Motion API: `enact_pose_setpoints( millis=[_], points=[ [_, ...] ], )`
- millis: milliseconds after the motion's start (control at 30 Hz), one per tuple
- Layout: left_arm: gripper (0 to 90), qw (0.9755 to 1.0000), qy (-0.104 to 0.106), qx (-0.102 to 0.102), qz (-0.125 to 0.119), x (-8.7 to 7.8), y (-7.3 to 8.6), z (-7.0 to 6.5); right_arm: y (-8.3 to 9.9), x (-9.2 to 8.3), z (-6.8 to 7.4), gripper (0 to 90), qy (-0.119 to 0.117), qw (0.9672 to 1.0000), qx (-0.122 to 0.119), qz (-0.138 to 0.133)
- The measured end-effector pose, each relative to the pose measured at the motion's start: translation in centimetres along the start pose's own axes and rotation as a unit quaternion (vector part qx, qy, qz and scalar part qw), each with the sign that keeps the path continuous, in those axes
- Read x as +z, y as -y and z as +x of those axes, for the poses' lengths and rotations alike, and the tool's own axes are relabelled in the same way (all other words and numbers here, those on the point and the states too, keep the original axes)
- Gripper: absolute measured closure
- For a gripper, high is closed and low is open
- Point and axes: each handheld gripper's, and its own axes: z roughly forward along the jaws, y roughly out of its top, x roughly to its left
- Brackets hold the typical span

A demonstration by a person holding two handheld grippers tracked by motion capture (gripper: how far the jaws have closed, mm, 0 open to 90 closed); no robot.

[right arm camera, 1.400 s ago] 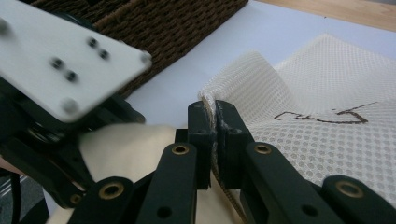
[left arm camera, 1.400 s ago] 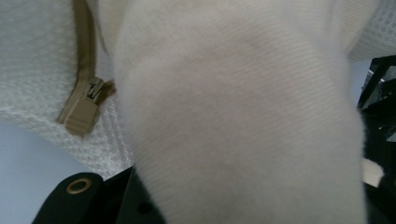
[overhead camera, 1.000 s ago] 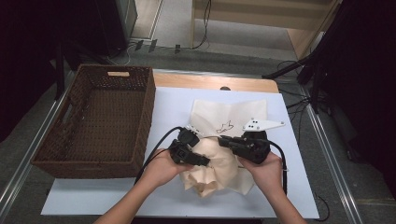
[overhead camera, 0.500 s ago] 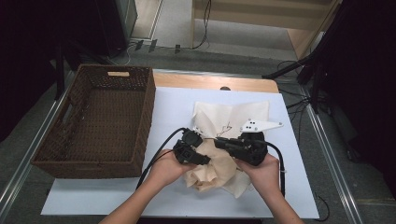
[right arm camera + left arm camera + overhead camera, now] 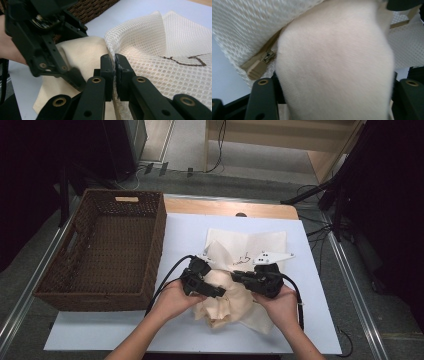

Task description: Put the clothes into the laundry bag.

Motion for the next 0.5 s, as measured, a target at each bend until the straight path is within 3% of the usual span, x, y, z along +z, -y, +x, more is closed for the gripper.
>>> enact_pose_setpoints(
  millis=[233,500],
  points=[
    [27.7,0.9995,0.002,0.031,0.000,-1.9,-0.4,-0.8,0.1,-0.3,-0.5,86.3,0.001,1.0000,0.004,0.000],
    [28.5,0.9979,-0.004,0.062,-0.021,-5.2,0.1,-1.5,0.3,-0.6,-0.9,86.3,-0.004,1.0000,0.007,0.000]
  ],
)
